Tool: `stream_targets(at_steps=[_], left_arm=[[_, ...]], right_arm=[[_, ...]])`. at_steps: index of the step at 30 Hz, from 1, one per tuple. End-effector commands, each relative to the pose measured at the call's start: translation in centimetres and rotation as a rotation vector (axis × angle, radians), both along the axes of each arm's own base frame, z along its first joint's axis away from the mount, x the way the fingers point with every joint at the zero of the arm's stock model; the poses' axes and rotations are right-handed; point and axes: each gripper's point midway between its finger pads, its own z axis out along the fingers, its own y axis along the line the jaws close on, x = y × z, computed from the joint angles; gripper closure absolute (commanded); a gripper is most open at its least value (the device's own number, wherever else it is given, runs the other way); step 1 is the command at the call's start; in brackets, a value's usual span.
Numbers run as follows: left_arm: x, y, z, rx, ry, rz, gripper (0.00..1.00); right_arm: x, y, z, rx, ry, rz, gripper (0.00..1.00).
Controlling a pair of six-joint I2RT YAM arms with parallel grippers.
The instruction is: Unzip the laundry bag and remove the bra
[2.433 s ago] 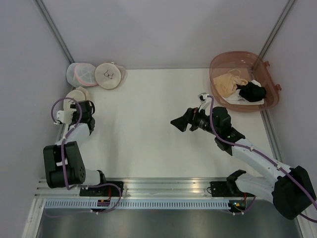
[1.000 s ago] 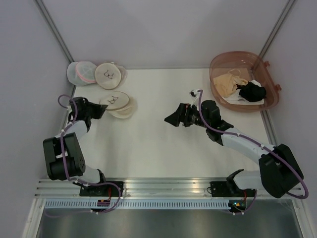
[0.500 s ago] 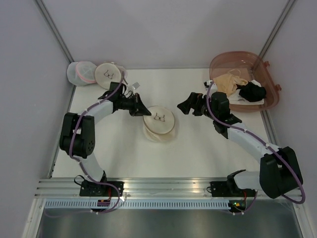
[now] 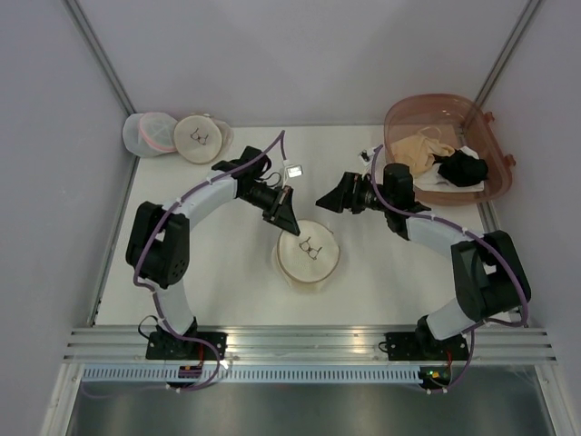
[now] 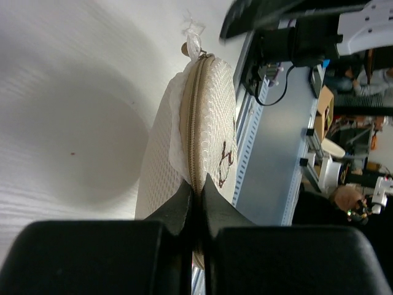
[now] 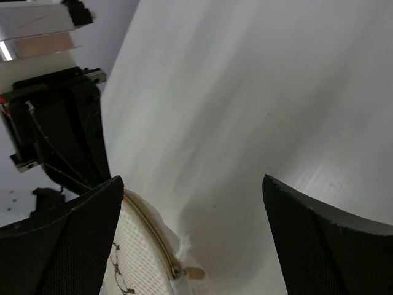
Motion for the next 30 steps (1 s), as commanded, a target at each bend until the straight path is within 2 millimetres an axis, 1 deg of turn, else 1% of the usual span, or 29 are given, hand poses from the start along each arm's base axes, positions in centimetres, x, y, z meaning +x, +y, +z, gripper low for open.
stream_targets(at_steps=[1,2,3,4,5,6,7,8,9,12,13,14,15,16,17,18,19,20,21,22,25,26,28,29,30], left_arm=[[-1.4,-1.0,0.9,-0.075,-0.030,-0.153,0.98],[-1.2,-1.2,1.2,-0.092,-0.056,-0.174,0.98],[-1.3,-1.4,1.3,-0.097,-0.046,-0.186,0.98],[-1.4,-1.6,1.2,-0.095,-0.046,-0.201,0.98],[-1.4,-1.6,1.1,-0.093,-0.047,-0.215,0.98],[-1.3,-1.6,0.9,-0.084,-0.044,-0.218,0.98],[-1.1,-1.6,0.7,-0.070,-0.045,-0.219,0.98],[-0.9,-1.6,0.4,-0.056,-0.038,-0.222,0.98],[-0.7,-1.5,0.1,-0.039,-0.043,-0.225,0.98],[0.1,-1.5,-0.3,-0.009,-0.050,-0.222,0.98],[0.3,-1.4,-0.4,-0.004,-0.050,-0.221,0.98],[0.7,-1.6,-0.2,-0.005,-0.062,-0.223,0.98],[0.8,-1.4,-0.7,0.014,-0.056,-0.223,0.98],[1.1,-1.4,-0.7,0.020,-0.063,-0.222,0.98],[1.5,-1.4,-0.4,0.024,-0.077,-0.219,0.98],[1.6,-1.2,-0.7,0.046,-0.072,-0.215,0.98],[1.8,-1.0,-0.7,0.054,-0.077,-0.216,0.98],[2.1,-1.0,-0.4,0.055,-0.095,-0.216,0.98],[2.3,-0.9,-0.4,0.064,-0.102,-0.215,0.98],[2.2,-0.6,-0.5,0.074,-0.090,-0.215,0.98],[2.6,-0.3,-0.5,0.098,-0.109,-0.210,0.98],[3.0,-0.4,-0.5,0.114,-0.110,-0.199,0.94],[4.7,0.6,-1.5,0.216,-0.139,-0.130,0.85],[7.1,1.0,-1.9,0.297,-0.186,-0.025,0.76],[8.8,1.9,-1.9,0.331,-0.198,0.057,0.74]], right_arm=[[-4.1,2.9,2.8,0.196,-0.042,0.288,0.02],[-4.8,3.4,3.1,0.206,-0.066,0.320,0.02],[-5.4,3.7,2.8,0.202,-0.066,0.342,0.02],[-5.8,4.0,2.6,0.193,-0.074,0.362,0.02],[-6.9,4.7,2.0,0.177,-0.044,0.392,0.02],[-7.1,5.1,1.9,0.157,-0.065,0.413,0.02],[-8.1,5.7,1.3,0.145,-0.041,0.439,0.02],[-8.6,5.9,1.2,0.138,-0.040,0.452,0.03],[-9.1,5.9,0.7,0.125,-0.041,0.466,0.04],[-10.9,6.0,-0.7,0.096,0.003,0.490,0.09],[-11.2,5.9,-1.2,0.084,0.005,0.495,0.13],[-11.9,6.0,-1.6,0.071,0.020,0.502,0.15],[-11.9,6.1,-2.2,0.049,0.030,0.490,0.18],[-12.2,6.2,-2.7,0.030,0.033,0.497,0.20],[-13.2,6.5,-3.3,0.012,0.067,0.515,0.24],[-13.5,6.6,-3.7,-0.001,0.077,0.519,0.37],[-13.7,6.6,-4.1,-0.012,0.090,0.521,0.47],[-14.2,6.5,-4.8,-0.029,0.118,0.526,0.61],[-14.1,6.5,-5.1,-0.044,0.125,0.521,0.97],[-14.2,6.2,-5.6,-0.060,0.149,0.508,1.00],[-14.1,6.1,-6.0,-0.081,0.153,0.501,1.00],[-14.0,6.2,-6.0,-0.086,0.151,0.495,0.99],[-13.7,6.2,-5.9,-0.095,0.154,0.482,1.00],[-13.2,6.2,-5.6,-0.100,0.144,0.467,1.00],[-13.0,6.2,-5.5,-0.108,0.151,0.444,1.00]])
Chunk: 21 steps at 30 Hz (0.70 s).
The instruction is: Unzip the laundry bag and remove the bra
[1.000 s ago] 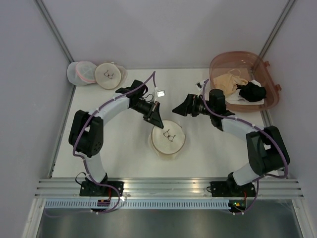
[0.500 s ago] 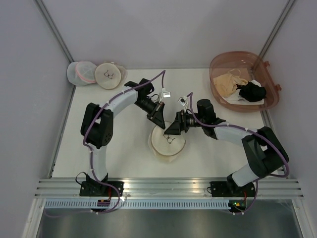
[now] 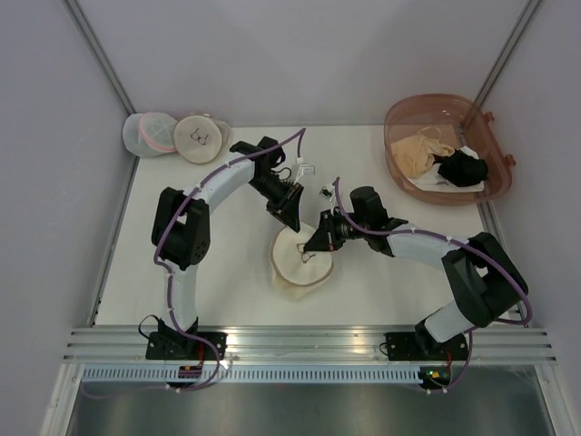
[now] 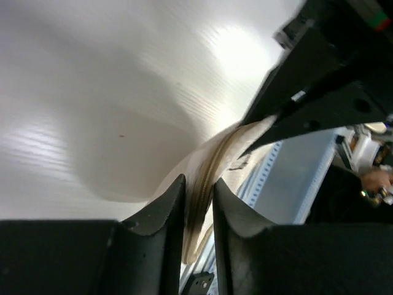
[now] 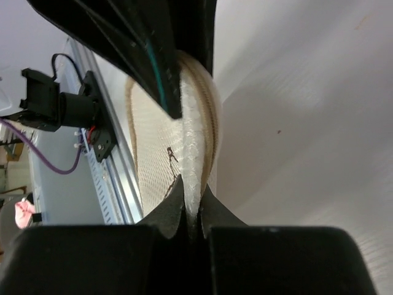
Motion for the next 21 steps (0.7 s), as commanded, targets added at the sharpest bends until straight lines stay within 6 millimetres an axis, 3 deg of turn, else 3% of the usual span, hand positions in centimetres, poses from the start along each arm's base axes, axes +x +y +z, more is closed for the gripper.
stream_targets(at_steps=[1,2,3,5,7,8,9,10,11,12,13,14,15,16,21], left_arm=[[9.2,2.9,0.1,0.160,-0.252,0.293,0.71],[11.2,3.3,1.4,0.166,-0.264,0.453,0.68],[13.2,5.2,1.7,0.228,-0.320,0.580,0.68],[15.5,8.7,4.6,0.245,-0.417,0.857,0.65],[15.2,10.2,7.0,0.213,-0.486,0.978,0.61],[14.1,10.8,5.7,0.222,-0.443,1.055,0.59],[13.5,10.6,9.6,0.093,-0.511,1.102,0.58],[12.7,10.2,10.2,0.037,-0.509,1.110,0.57],[10.8,10.2,8.3,0.028,-0.439,1.139,0.52],[9.8,9.5,10.5,-0.076,-0.466,1.147,0.51],[8.7,9.0,10.5,-0.118,-0.444,1.142,0.50],[6.7,8.4,8.2,-0.120,-0.349,1.144,0.48],[5.7,7.2,8.4,-0.164,-0.333,1.123,0.47],[3.9,6.8,7.8,-0.183,-0.290,1.120,0.47],[-1.0,3.8,7.7,-0.269,-0.172,1.081,0.46]], right_arm=[[-0.6,-0.3,-0.2,-0.053,0.032,-0.010,1.00],[0.2,-0.3,0.0,-0.063,0.020,-0.055,1.00],[0.7,-0.4,0.1,-0.067,0.020,-0.083,1.00],[1.9,-0.5,0.6,-0.065,0.039,-0.185,1.00],[2.8,-0.3,1.4,-0.030,0.081,-0.268,1.00],[3.4,-0.8,1.3,-0.030,0.097,-0.338,1.00],[4.6,-1.5,1.0,-0.029,0.118,-0.453,1.00],[5.9,-1.5,2.1,0.058,0.179,-0.564,1.00],[6.3,-1.9,2.7,0.114,0.224,-0.640,1.00],[6.8,-3.6,0.8,0.115,0.268,-0.785,1.00],[7.2,-4.1,2.1,0.202,0.275,-0.853,1.00],[6.3,-5.1,0.7,0.249,0.375,-0.944,0.99],[7.2,-6.7,0.7,0.281,0.350,-1.064,0.99],[6.8,-7.3,1.3,0.302,0.356,-1.109,1.00],[6.3,-11.9,1.4,0.326,0.357,-1.361,1.00]])
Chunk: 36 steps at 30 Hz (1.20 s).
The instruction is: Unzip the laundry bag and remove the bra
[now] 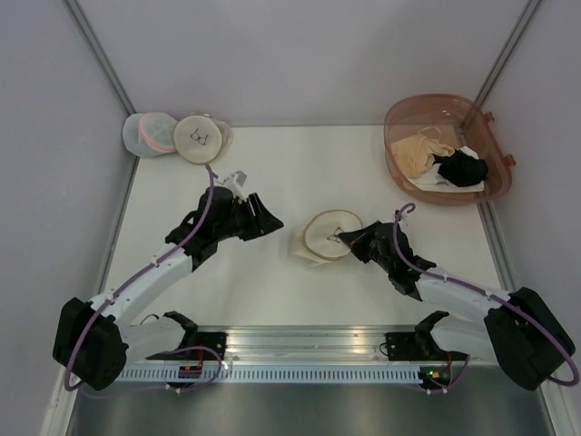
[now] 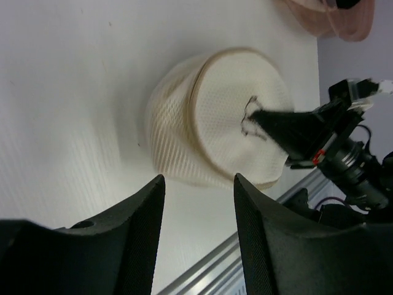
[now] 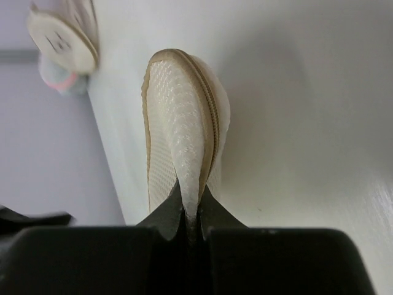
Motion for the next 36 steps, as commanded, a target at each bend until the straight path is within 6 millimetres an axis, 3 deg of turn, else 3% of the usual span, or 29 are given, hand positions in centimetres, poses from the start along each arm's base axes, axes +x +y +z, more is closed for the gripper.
stream_targets(at_steps=[1,7,10,12,14,16,22,27,31,36], left_arm=[[-2.1,-2.7,1.8,-0.222,0.048,0.024,0.46],[-5.7,-6.8,0.4,-0.379,0.153,-0.007,0.44],[-6.0,-8.8,1.6,-0.475,0.135,-0.027,0.42],[-5.9,-9.6,2.6,-0.523,0.102,-0.025,0.37],[-5.9,-10.3,3.2,-0.566,0.108,-0.021,0.21],[-5.9,-11.7,3.7,-0.590,0.130,-0.039,0.15],[-6.5,-14.7,2.3,-0.661,0.260,-0.091,0.13],[-7.3,-16.0,0.6,-0.648,0.341,-0.088,0.12],[-8.0,-17.5,1.1,-0.664,0.367,-0.120,0.12],[-7.8,-17.8,0.8,-0.652,0.368,-0.101,0.12]], right_arm=[[2.7,-4.2,3.9,0.104,-0.075,-0.348,1.00],[2.5,-4.7,4.1,0.136,-0.062,-0.387,1.00],[2.3,-4.2,3.6,0.156,-0.042,-0.371,1.00],[2.0,-3.9,3.1,0.163,-0.027,-0.356,1.00],[1.9,-3.9,2.8,0.173,-0.022,-0.352,1.00],[1.9,-3.7,2.7,0.187,-0.022,-0.347,1.00],[1.9,-3.2,2.7,0.213,-0.041,-0.325,1.00],[2.2,-3.1,3.3,0.231,-0.082,-0.316,1.00],[2.2,-3.0,2.9,0.240,-0.083,-0.317,1.00],[2.1,-3.2,2.9,0.239,-0.092,-0.317,1.00]])
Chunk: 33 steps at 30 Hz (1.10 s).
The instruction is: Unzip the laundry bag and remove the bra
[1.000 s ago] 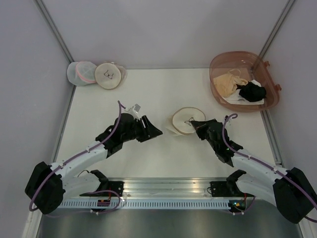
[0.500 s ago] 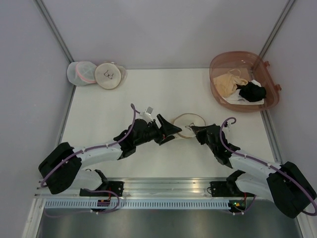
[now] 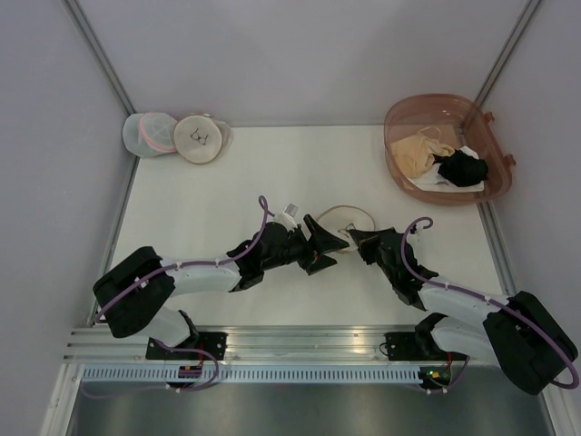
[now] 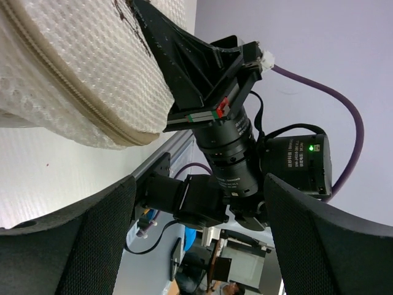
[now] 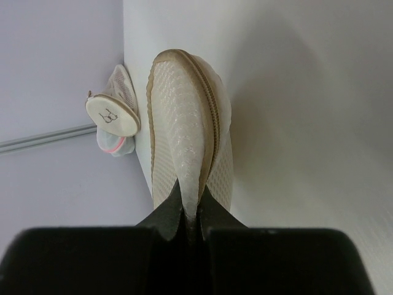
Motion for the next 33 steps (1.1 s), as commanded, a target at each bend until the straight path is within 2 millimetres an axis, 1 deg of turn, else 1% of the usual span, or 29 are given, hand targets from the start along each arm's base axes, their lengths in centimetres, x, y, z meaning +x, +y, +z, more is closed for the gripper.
stream_targets(at_steps=[1,3,6,8,13,18,20,21,23,24,28,30,31,33], left_arm=[[0.6,-1.2,3.0,-0.096,-0.014,0.013,0.12],[0.7,-1.3,2.8,-0.088,-0.016,0.019,0.13],[1.0,-1.4,2.3,-0.075,-0.011,0.035,0.16],[1.4,-1.3,1.6,-0.040,-0.017,0.046,0.20],[1.5,-1.2,0.3,0.011,0.008,0.054,0.29],[2.2,-1.1,-1.4,0.066,0.025,0.085,0.28],[2.2,-1.4,-1.6,0.070,0.036,0.077,0.26],[2.2,-1.6,-2.2,0.080,0.048,0.072,0.26],[2.3,-1.8,-2.5,0.083,0.056,0.071,0.27],[2.4,-1.8,-2.7,0.082,0.059,0.074,0.27],[2.8,-2.1,-3.4,0.090,0.077,0.082,0.26],[2.8,-2.4,-3.1,0.070,0.071,0.076,0.27],[3.0,-2.4,-3.1,0.067,0.070,0.074,0.28],[3.1,-2.3,-2.6,0.055,0.059,0.068,0.30]], right_arm=[[0.6,0.4,2.1,0.057,-0.078,-0.004,1.00],[0.6,0.4,2.2,0.044,-0.093,0.002,1.00],[0.5,0.2,1.9,0.030,-0.089,0.001,1.00],[0.4,0.1,2.2,0.017,-0.103,0.005,1.00],[0.2,-0.7,2.7,-0.049,-0.143,0.002,1.00],[0.3,-0.8,3.3,-0.121,-0.190,0.031,1.00],[0.2,-0.9,3.4,-0.136,-0.200,0.036,1.00],[0.2,-0.8,3.7,-0.138,-0.217,0.043,1.00],[0.3,-0.9,3.5,-0.169,-0.221,0.047,1.00],[0.3,-0.9,3.9,-0.165,-0.235,0.048,1.00],[0.3,-0.7,4.1,-0.205,-0.266,0.076,1.00],[0.3,-0.4,4.1,-0.236,-0.277,0.107,1.00],[0.1,0.1,4.5,-0.231,-0.287,0.135,1.00],[0.0,0.6,4.4,-0.236,-0.293,0.166,1.00]])
